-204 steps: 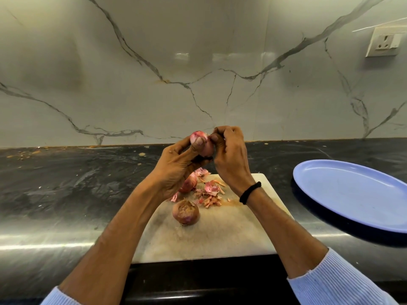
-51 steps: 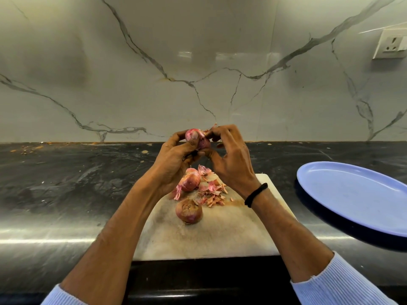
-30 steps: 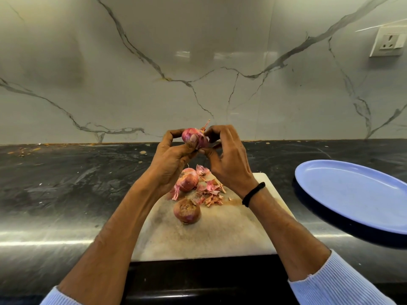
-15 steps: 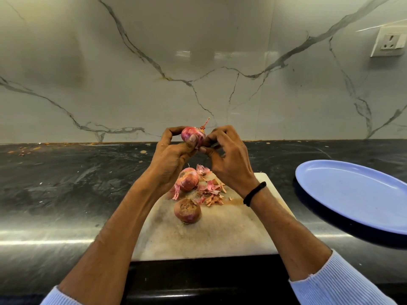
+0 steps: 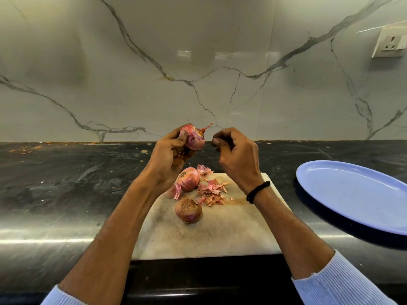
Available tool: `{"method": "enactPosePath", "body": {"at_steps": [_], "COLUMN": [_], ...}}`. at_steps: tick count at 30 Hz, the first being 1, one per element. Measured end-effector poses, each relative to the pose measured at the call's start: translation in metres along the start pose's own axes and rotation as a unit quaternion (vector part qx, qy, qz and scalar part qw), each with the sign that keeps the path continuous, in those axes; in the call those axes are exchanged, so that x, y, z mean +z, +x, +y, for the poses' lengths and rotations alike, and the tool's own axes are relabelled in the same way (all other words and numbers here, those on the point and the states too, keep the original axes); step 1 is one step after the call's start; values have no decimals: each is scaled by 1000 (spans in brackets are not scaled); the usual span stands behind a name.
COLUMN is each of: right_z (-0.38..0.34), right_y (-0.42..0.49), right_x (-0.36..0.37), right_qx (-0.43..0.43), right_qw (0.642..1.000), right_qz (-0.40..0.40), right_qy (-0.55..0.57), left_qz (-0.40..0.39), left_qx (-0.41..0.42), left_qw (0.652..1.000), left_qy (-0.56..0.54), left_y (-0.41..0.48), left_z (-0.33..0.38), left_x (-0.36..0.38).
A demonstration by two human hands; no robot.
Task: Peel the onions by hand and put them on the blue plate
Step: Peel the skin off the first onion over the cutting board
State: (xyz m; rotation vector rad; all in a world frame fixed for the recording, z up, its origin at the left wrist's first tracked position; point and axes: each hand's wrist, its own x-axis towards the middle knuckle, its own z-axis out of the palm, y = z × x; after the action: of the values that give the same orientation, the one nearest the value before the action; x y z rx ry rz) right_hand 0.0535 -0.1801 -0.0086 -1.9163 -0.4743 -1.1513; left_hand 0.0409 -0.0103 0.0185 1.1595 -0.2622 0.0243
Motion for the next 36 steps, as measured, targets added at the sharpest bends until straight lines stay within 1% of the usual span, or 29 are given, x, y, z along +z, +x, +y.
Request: {"method": "enactPosePath", "body": {"at_steps": [3, 5, 8, 11, 13, 16, 18, 21, 24, 28, 31, 33, 36], "right_z": [-1, -2, -2, -3, -5, -8, -11, -16, -18, -18, -15, -11, -5], "right_y": [3, 6, 8, 5, 3, 3, 5, 5, 5, 4, 3, 3, 5], "right_x": [-2, -3, -4, -1, 1, -1, -5, -8, -11, -10, -5, -3, -2], "right_qx": [45, 71, 80, 60, 57, 76, 89, 130, 176, 226, 242, 253, 277], "right_qw": [999, 996, 989, 984, 981, 973, 963, 937, 909, 882, 885, 889, 883], "right_qz": [2, -13, -84, -147, -173, -202, -224, -256, -259, -252, -239, -217, -183], "right_qy": [13, 46, 97, 75, 68, 86, 120, 197, 274, 326, 319, 315, 331], "left_qz": [-2, 1, 3, 0, -4, -21, -32, -40, -50, -26, -12, -14, -17], "left_qx": [-12, -20, -27, -33, -34, -43, -49, -53, -52, -31, -21, -13, 5], "left_qw": [1000, 1000, 1000, 999, 999, 998, 997, 996, 995, 995, 991, 987, 984], "left_qy": [15, 20, 12, 20, 32, 41, 49, 55, 63, 96, 132, 160, 177], "left_y": [-2, -3, -5, -6, -6, -6, -6, -5, -5, -4, -2, 1, 1], "left_z": [0, -1, -1, 0, 0, 1, 1, 2, 3, 1, -1, -4, -8], "left_x": [0, 1, 1, 0, 0, 0, 0, -1, 0, 3, 2, 0, -1]}}
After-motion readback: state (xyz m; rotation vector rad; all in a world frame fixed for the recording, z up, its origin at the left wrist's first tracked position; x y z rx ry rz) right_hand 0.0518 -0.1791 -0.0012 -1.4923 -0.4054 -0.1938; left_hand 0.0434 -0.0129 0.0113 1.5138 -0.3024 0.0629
